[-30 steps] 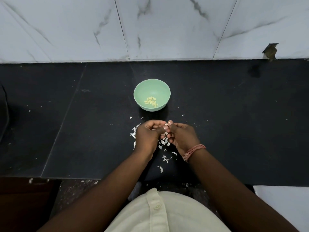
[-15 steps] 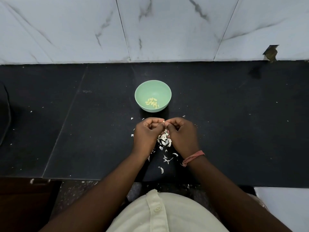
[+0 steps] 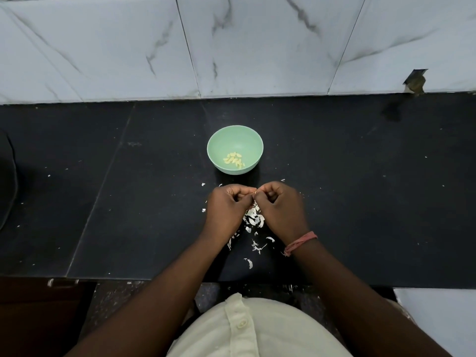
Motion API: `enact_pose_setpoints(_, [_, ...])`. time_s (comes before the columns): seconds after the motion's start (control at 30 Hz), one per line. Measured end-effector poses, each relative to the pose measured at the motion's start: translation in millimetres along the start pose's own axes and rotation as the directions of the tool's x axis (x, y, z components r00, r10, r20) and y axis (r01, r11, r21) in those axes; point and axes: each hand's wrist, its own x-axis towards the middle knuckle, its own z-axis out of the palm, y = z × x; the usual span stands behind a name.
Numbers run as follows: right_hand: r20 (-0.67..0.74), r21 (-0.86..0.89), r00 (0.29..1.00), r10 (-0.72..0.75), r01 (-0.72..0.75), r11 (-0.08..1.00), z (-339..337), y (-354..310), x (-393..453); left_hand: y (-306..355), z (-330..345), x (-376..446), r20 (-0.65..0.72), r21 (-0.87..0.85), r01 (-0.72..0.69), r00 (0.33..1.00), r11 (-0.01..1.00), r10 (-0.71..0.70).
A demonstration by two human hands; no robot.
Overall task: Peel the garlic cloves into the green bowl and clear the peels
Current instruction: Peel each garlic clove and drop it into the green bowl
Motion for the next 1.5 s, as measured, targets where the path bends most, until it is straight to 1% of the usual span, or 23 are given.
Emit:
enact_pose_setpoints(0.03, [0.001,-0.019,1.000,-0.004,0.004,1.000,-1,-1,1,1,0,0,0.008,0.006,-0.007,1.000,1.000,0.007])
enact_pose_setpoints(0.1, [0.019,0.003,1.000,-0.001,0.001,1.000,-1,-1,3,2,-2,1,0.021,-0.008,-0.014,1.000,1.000,0.014])
enact_pose_setpoints(0.2, [0.054,0.081,0.999,-0.002,-0.002,0.997,-1,-2,5,1,-3,2,0.030,-0.032,-0.030,0.999,0.999,0.031])
enact_pose_setpoints(0.3, [0.083,0.217,0.996,0.041,-0.059,0.975,-5,-10,4,-2,-2,3,0.028,-0.082,-0.045,0.998,0.996,0.048])
enact_pose_setpoints(0.43, [0.149,0.381,0.981,0.122,-0.171,0.909,-6,-16,5,-5,1,3,0.026,-0.240,-0.023,0.999,0.971,0.030])
enact_pose_setpoints(0.57, [0.198,0.506,0.958,0.207,-0.281,0.816,-1,-17,7,-8,6,5,0.031,-0.431,0.035,0.999,0.901,-0.024])
enact_pose_setpoints(0.67, [0.202,0.511,0.956,0.211,-0.286,0.810,2,-19,7,-9,12,4,0.057,-0.544,0.090,0.996,0.834,-0.070])
enact_pose_setpoints(0.83, [0.166,0.432,0.964,0.208,-0.260,0.863,5,-17,4,-10,16,5,0.080,-0.706,0.179,0.981,0.685,-0.174])
enact_pose_setpoints(0.9, [0.150,0.413,0.969,0.197,-0.243,0.878,6,-17,3,-8,16,5,0.100,-0.747,0.204,0.975,0.633,-0.197])
enact_pose_setpoints(1.0, [0.083,0.378,0.984,0.156,-0.176,0.909,5,-16,1,-6,17,4,0.146,-0.797,0.250,0.963,0.550,-0.227])
enact_pose_setpoints(1.07, [0.087,0.377,0.987,0.132,-0.155,0.913,3,-20,0,-6,16,4,0.170,-0.808,0.283,0.952,0.517,-0.255])
enact_pose_setpoints(1.2, [0.148,0.496,0.976,0.159,-0.212,0.842,5,-29,-2,-3,15,2,0.214,-0.821,0.331,0.934,0.465,-0.287])
enact_pose_setpoints(1.3, [0.186,0.546,0.964,0.190,-0.262,0.796,6,-27,-3,-2,14,2,0.241,-0.834,0.364,0.917,0.415,-0.319])
enact_pose_setpoints(1.4, [0.266,0.616,0.942,0.205,-0.330,0.715,6,-22,-4,-2,13,0,0.264,-0.829,0.384,0.910,0.405,-0.321])
enact_pose_setpoints(1.5, [0.285,0.647,0.933,0.218,-0.356,0.675,7,-19,-5,-3,12,-2,0.280,-0.826,0.393,0.908,0.403,-0.311])
